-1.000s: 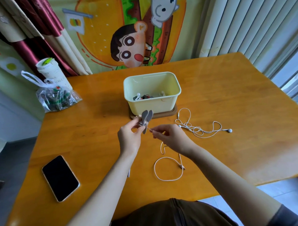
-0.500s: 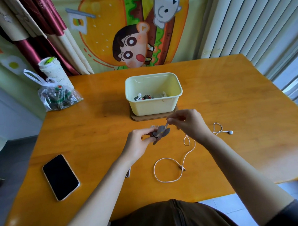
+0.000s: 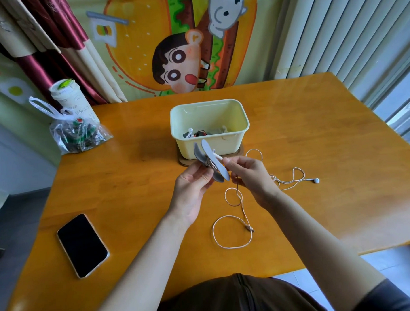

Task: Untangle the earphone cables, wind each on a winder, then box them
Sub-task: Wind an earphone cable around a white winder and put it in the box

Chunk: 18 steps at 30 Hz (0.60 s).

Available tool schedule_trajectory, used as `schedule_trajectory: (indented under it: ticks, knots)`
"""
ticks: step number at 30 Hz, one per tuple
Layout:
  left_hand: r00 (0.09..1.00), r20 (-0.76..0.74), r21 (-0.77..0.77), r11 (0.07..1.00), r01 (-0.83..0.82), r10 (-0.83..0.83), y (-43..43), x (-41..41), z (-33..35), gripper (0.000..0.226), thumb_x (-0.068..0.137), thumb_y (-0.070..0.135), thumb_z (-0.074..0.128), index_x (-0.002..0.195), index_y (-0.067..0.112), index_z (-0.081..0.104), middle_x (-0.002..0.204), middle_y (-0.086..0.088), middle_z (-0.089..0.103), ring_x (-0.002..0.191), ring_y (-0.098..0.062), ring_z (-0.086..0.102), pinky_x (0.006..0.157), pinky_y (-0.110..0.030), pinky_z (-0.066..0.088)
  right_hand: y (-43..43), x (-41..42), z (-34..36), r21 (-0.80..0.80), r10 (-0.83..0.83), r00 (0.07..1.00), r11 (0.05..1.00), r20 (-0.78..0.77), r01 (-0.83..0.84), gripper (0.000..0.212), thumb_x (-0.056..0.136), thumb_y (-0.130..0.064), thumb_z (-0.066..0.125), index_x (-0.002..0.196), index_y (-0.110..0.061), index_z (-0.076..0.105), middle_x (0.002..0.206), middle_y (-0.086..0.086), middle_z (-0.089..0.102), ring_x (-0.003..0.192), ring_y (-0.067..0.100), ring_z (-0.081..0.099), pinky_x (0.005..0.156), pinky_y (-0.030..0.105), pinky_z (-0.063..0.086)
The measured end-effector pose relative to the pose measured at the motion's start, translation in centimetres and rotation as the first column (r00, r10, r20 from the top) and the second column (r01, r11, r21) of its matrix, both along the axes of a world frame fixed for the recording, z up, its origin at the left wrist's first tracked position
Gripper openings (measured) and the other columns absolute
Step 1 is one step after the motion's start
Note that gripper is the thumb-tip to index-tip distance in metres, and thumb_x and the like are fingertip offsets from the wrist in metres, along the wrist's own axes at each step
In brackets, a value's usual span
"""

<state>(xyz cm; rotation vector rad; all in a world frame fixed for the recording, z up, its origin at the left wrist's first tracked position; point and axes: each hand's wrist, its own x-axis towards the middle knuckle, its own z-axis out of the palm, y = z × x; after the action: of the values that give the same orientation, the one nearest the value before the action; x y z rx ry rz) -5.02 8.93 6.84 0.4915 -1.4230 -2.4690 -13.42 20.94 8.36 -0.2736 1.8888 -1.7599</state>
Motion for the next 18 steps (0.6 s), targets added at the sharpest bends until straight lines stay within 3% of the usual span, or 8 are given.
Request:
schedule_trajectory:
  ticks: [7,11,15,18]
  knots:
    - [0.988,0.087,0.173,0.975,-0.142,0.128,-0.2,-0.6,-0.1,0.024,0.094,0.011,0.049,0.107,0.025,0.064,0.105,0.003,0.068,0.106,-0.016,0.059,0.085,-0.031,0.042,-0.8,1.8,-1.2,0.005,0.03,0.998,1.0,0.05,-0.03,0.016,0.094,-0.016,0.056,0.082,-0.01,0.065,0.07,-0.002,0.061,0.053,0.004,0.048,0.052,0.014,0.043]
    - [0.938,0.207,0.108,0.947,-0.303,0.277,-0.2,-0.9,-0.5,0.03,0.09,0.01,0.059,0.119,0.017,0.064,0.108,-0.002,0.067,0.103,-0.013,0.059,0.08,-0.026,0.043,-1.1,2.3,-2.1,0.121,0.016,0.994,0.993,-0.11,-0.002,0.017,0.093,-0.02,0.058,0.086,-0.007,0.067,0.067,-0.001,0.059,0.049,0.007,0.046,0.049,0.019,0.041]
    - [0.893,0.221,-0.161,0.918,-0.362,0.391,-0.2,-1.3,-0.8,0.032,0.085,-0.003,0.064,0.115,0.009,0.066,0.093,0.007,0.069,0.074,0.006,0.063,0.066,-0.008,0.048,-1.1,2.8,-2.5,0.325,0.145,0.934,0.945,-0.326,-0.034,0.016,0.093,-0.027,0.057,0.091,-0.018,0.07,0.068,-0.011,0.059,0.051,0.003,0.047,0.051,0.017,0.039]
    - [0.895,0.204,-0.545,0.806,-0.232,0.396,-0.5,-0.7,-1.6,0.034,0.083,-0.005,0.066,0.115,0.004,0.067,0.099,0.003,0.069,0.084,-0.002,0.066,0.069,-0.008,0.048,-0.7,2.7,-2.1,0.391,0.27,0.892,0.913,-0.363,-0.118,0.019,0.093,-0.028,0.057,0.095,-0.016,0.071,0.067,-0.012,0.057,0.054,0.002,0.047,0.052,0.014,0.037]
